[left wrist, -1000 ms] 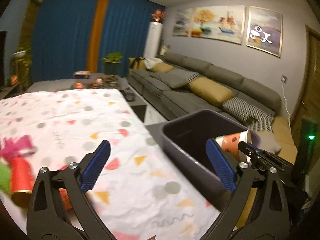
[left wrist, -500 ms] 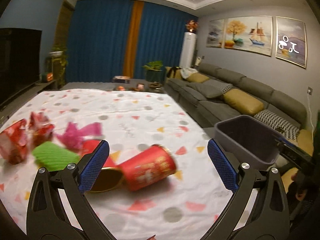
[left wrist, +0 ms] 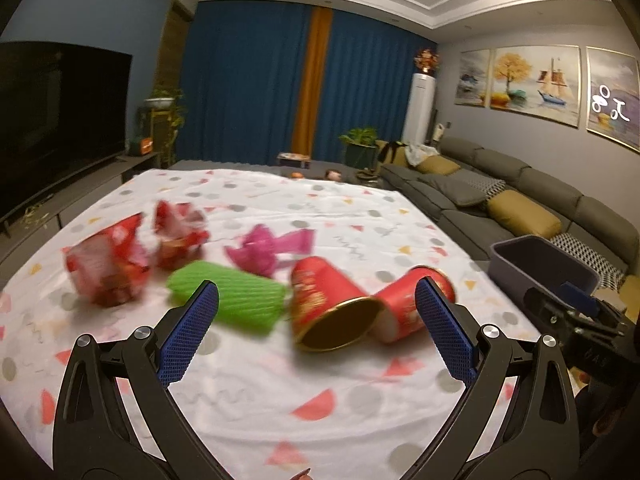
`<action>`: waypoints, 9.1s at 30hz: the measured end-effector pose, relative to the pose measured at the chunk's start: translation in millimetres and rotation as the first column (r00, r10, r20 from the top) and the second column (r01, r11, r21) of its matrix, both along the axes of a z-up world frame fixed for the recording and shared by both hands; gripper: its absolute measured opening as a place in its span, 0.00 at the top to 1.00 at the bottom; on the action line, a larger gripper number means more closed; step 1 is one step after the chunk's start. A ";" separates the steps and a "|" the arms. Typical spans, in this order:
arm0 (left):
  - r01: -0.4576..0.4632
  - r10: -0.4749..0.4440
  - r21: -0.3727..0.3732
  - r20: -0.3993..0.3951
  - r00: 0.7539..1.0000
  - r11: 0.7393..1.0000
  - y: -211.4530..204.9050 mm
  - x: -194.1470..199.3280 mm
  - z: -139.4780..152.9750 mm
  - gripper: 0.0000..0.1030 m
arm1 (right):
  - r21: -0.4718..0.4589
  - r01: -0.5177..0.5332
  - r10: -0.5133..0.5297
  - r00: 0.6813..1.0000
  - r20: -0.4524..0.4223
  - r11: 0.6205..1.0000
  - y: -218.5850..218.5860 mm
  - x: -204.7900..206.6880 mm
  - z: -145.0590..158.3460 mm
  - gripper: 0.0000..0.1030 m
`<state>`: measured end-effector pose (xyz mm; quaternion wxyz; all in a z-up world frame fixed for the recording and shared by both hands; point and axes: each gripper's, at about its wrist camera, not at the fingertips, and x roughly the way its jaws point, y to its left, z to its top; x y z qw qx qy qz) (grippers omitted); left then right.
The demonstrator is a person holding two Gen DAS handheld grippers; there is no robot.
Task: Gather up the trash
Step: 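Move both tools back toward the red cans on the table, then grasp a red can rim with the left tool while the right tool grasps the other red can, then carry both red cans with both tools over the grey bin, then open both tools to drop the red cans into the bin, then move both tools back toward the remaining bags and green net, then grasp the red snack bag with the left tool while the right tool grasps the green foam net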
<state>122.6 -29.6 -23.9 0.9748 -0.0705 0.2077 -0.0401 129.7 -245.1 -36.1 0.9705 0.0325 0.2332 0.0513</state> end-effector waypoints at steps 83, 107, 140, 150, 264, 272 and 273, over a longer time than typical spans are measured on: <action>0.208 -0.163 0.113 -0.320 0.933 0.972 -19.8 81.0 -54.9 0.90 | -0.038 -0.075 0.067 0.982 -0.177 0.996 46.5 66.6 -38.7 0.16; 0.236 -0.228 0.029 -0.169 0.959 0.971 -28.6 53.2 0.6 0.98 | 0.026 -0.011 0.012 0.999 -0.048 1.000 11.2 21.2 5.3 0.16; 0.558 -0.555 0.019 -0.077 0.828 0.830 -233.7 99.4 39.5 0.98 | 0.051 0.338 -0.341 0.939 0.040 0.940 -146.2 6.1 23.4 0.16; 0.621 -0.618 -0.016 -0.129 0.776 0.783 -292.1 127.7 12.4 0.98 | 0.026 0.374 -0.374 0.927 -0.002 0.927 -175.4 14.9 3.0 0.16; -0.145 0.135 -0.039 -0.201 0.970 0.989 177.3 67.4 -40.8 0.97 | -0.058 -0.215 0.208 0.972 -0.108 0.975 208.7 68.7 -19.0 0.14; -0.150 0.141 -0.101 -0.093 0.986 0.984 180.5 27.8 -14.5 0.97 | -0.086 -0.224 0.207 0.964 -0.168 0.971 222.7 93.8 -30.4 0.14; -0.153 0.146 -0.097 -0.076 0.986 0.983 179.1 21.7 -10.2 0.97 | -0.087 -0.226 0.208 0.962 -0.178 0.970 224.4 97.2 -32.2 0.14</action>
